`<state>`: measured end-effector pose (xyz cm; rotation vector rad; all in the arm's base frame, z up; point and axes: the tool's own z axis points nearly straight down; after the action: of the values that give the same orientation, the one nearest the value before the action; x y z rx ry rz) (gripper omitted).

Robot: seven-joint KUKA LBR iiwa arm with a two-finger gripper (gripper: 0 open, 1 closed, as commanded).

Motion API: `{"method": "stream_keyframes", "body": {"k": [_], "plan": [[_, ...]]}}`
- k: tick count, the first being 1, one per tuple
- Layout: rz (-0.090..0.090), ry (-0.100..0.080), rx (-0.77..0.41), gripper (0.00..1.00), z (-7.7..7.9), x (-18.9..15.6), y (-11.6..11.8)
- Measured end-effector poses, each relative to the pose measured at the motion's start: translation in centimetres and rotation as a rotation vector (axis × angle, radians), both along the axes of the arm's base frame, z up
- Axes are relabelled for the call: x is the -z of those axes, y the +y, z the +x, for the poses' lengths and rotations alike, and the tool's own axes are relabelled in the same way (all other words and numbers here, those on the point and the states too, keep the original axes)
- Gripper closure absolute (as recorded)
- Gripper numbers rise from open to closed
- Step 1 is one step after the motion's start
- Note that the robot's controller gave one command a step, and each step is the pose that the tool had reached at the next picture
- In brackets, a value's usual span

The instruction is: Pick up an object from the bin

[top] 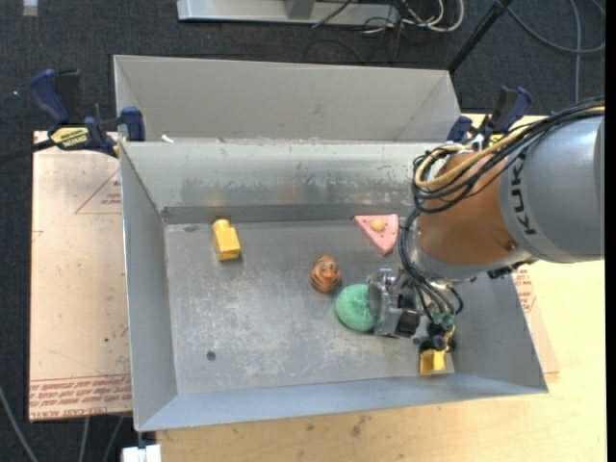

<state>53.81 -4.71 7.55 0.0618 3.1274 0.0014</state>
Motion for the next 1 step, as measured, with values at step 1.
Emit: {"method": "stream_keyframes", "body": {"k": [1], "plan": [[0.000,0.000,0.000,1.00,0.00,0.00,0.00]]}}
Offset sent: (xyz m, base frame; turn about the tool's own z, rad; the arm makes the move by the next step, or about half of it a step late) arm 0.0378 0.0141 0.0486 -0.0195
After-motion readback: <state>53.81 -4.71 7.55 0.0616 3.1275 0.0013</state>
